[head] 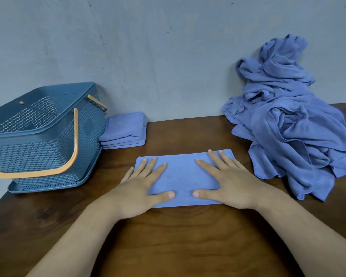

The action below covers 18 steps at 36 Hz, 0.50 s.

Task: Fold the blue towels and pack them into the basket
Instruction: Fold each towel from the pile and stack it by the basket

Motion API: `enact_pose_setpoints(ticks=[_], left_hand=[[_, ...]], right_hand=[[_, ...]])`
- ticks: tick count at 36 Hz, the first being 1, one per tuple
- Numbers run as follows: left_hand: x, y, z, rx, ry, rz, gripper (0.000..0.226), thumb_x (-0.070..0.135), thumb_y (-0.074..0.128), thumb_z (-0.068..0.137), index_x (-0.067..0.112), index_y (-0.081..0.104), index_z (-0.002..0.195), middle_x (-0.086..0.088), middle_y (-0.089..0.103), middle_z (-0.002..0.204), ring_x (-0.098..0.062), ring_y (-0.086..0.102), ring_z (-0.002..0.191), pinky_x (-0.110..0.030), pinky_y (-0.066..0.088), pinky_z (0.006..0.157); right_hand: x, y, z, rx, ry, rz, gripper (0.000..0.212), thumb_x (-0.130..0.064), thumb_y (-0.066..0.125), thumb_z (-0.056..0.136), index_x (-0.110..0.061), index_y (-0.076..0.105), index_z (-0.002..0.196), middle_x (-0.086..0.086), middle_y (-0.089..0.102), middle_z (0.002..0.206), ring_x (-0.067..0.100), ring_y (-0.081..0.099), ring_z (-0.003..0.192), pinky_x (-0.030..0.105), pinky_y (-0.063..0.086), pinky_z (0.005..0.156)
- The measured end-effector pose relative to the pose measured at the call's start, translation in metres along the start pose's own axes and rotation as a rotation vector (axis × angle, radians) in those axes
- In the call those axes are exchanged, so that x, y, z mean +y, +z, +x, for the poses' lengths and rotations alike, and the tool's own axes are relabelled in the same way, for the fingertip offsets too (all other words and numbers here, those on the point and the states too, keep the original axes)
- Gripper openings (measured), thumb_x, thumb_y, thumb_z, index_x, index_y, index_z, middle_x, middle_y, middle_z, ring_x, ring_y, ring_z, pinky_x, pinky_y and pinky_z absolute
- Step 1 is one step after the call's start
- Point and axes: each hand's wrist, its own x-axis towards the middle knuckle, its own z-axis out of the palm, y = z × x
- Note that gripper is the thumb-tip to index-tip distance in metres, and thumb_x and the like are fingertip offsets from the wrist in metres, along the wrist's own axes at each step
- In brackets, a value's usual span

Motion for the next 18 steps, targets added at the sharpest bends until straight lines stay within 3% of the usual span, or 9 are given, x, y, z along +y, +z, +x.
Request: enact_pose_setpoints(ticks=[3, 6, 9, 11, 15, 18], left_hand=[[0.007, 0.007, -0.003, 0.065, -0.035, 0.029, 0.090, 0.097, 0.021, 0.086, 0.059, -0.006, 0.163, 0.026, -0.026, 0.170, 0.000, -0.035, 0.153, -0.044, -0.014, 0.131], [0.024, 0.015, -0.001, 0.231, -0.038, 0.146, 0.074, 0.074, 0.028, 0.102, 0.043, 0.012, 0.169, 0.017, -0.006, 0.177, -0.009, -0.018, 0.162, -0.043, -0.012, 0.131], [0.046, 0.018, 0.008, 0.317, -0.006, 0.009, 0.063, 0.054, 0.035, 0.110, 0.031, 0.027, 0.168, 0.009, 0.015, 0.177, -0.009, 0.005, 0.163, -0.030, -0.002, 0.130], [0.052, 0.022, 0.013, 0.258, -0.013, -0.101, 0.067, 0.060, 0.032, 0.109, 0.032, 0.023, 0.169, 0.012, 0.012, 0.178, -0.007, 0.003, 0.163, -0.025, -0.001, 0.128], [0.039, 0.026, 0.018, 0.167, 0.011, 0.055, 0.083, 0.086, 0.017, 0.096, 0.046, 0.002, 0.169, 0.019, -0.013, 0.176, -0.006, -0.020, 0.161, -0.039, -0.006, 0.133], [0.028, 0.023, 0.019, 0.133, 0.008, 0.079, 0.092, 0.101, 0.010, 0.083, 0.059, -0.009, 0.163, 0.023, -0.021, 0.173, -0.006, -0.028, 0.158, -0.042, -0.011, 0.131]], right_hand=[[-0.003, 0.002, 0.001, 0.005, 0.014, 0.009, 0.108, -0.114, 0.021, 0.063, -0.068, -0.015, 0.154, -0.021, -0.029, 0.170, 0.010, -0.033, 0.155, 0.041, -0.009, 0.129], [-0.007, 0.003, 0.002, 0.005, 0.033, 0.000, 0.111, -0.114, 0.019, 0.063, -0.064, -0.014, 0.157, -0.018, -0.029, 0.171, 0.015, -0.032, 0.157, 0.046, -0.010, 0.130], [-0.009, 0.003, 0.005, -0.001, 0.050, -0.008, 0.116, -0.114, 0.020, 0.061, -0.061, -0.013, 0.159, -0.015, -0.028, 0.172, 0.018, -0.032, 0.157, 0.047, -0.010, 0.130], [-0.009, 0.004, 0.006, 0.000, 0.050, -0.012, 0.117, -0.115, 0.020, 0.059, -0.061, -0.013, 0.159, -0.015, -0.028, 0.172, 0.018, -0.032, 0.157, 0.047, -0.010, 0.130], [-0.007, 0.007, 0.007, 0.024, 0.044, -0.017, 0.116, -0.116, 0.020, 0.058, -0.065, -0.014, 0.156, -0.017, -0.026, 0.172, 0.017, -0.031, 0.158, 0.047, -0.009, 0.130], [-0.002, 0.005, 0.006, 0.032, 0.041, -0.007, 0.113, -0.116, 0.023, 0.057, -0.069, -0.013, 0.154, -0.020, -0.024, 0.171, 0.015, -0.031, 0.157, 0.046, -0.008, 0.129]])
